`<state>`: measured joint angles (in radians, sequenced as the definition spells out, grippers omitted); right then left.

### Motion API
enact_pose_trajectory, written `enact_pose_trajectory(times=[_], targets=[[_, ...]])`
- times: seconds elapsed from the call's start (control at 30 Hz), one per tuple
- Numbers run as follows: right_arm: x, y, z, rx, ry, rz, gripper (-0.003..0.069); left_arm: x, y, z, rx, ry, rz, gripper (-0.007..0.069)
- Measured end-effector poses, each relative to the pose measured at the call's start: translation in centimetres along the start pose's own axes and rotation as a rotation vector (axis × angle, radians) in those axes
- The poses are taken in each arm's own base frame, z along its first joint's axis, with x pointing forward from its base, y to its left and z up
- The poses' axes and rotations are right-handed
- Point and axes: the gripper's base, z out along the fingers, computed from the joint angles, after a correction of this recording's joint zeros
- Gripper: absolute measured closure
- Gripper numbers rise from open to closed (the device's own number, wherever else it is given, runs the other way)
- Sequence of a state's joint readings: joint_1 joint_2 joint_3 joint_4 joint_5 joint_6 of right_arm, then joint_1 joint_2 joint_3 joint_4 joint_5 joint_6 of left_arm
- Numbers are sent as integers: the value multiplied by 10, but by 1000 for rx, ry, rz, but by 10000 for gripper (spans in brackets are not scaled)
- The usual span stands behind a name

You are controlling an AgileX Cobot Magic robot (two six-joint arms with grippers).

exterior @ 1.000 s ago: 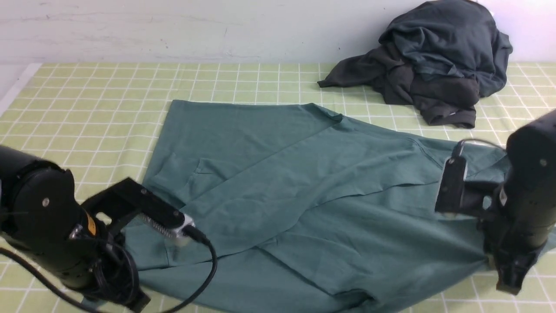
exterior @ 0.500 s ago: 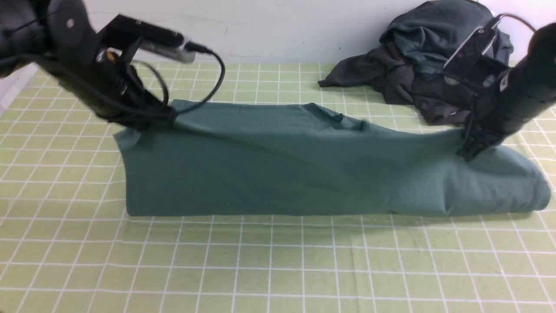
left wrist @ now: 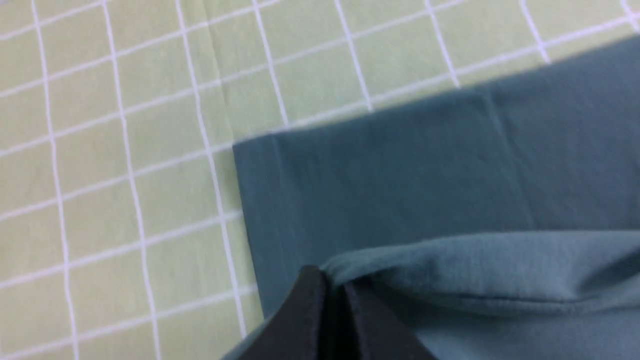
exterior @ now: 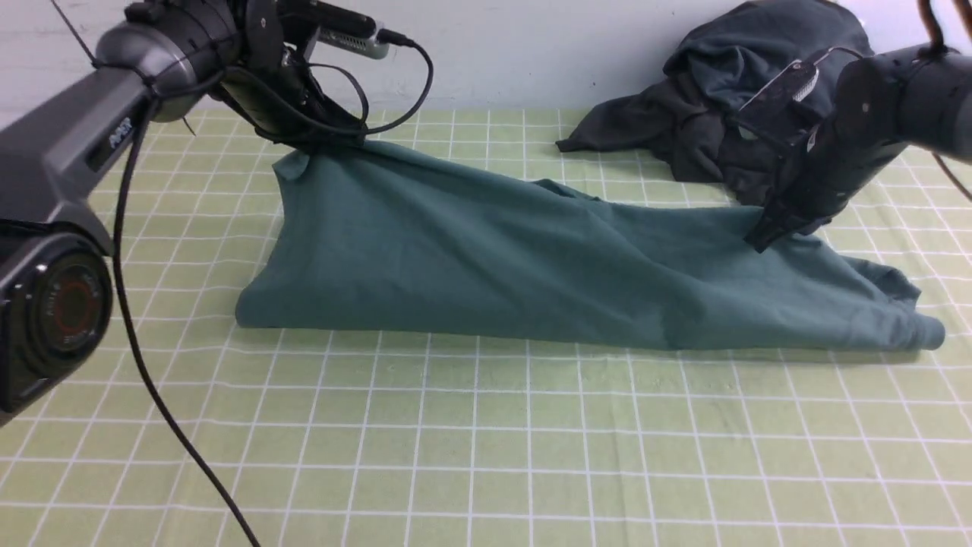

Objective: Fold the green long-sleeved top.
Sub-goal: Use both arms to drag the lower edge of the fabric forward and fold it over the upper edge

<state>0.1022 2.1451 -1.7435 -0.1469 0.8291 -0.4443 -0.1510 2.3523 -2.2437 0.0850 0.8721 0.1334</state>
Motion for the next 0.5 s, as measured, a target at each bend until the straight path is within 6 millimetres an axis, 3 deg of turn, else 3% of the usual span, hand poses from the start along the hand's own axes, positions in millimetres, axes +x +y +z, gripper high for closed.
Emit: enact_pose_trajectory(times=[0.13,0.33,0.43,0.5], targets=[[-4,-11,23,34,4,56,662,8,-3,45,-11,6,9,617],[-8,-13,44,55,-20,70,657,21,-6,84,-34,-26,15,613],[-7,-11,53,59,-22,88,622,26,-5,96,-37,-34,2,570],[-5,-14,55,75,-19,121,555,28,-2,99,-41,-39,-9,481]])
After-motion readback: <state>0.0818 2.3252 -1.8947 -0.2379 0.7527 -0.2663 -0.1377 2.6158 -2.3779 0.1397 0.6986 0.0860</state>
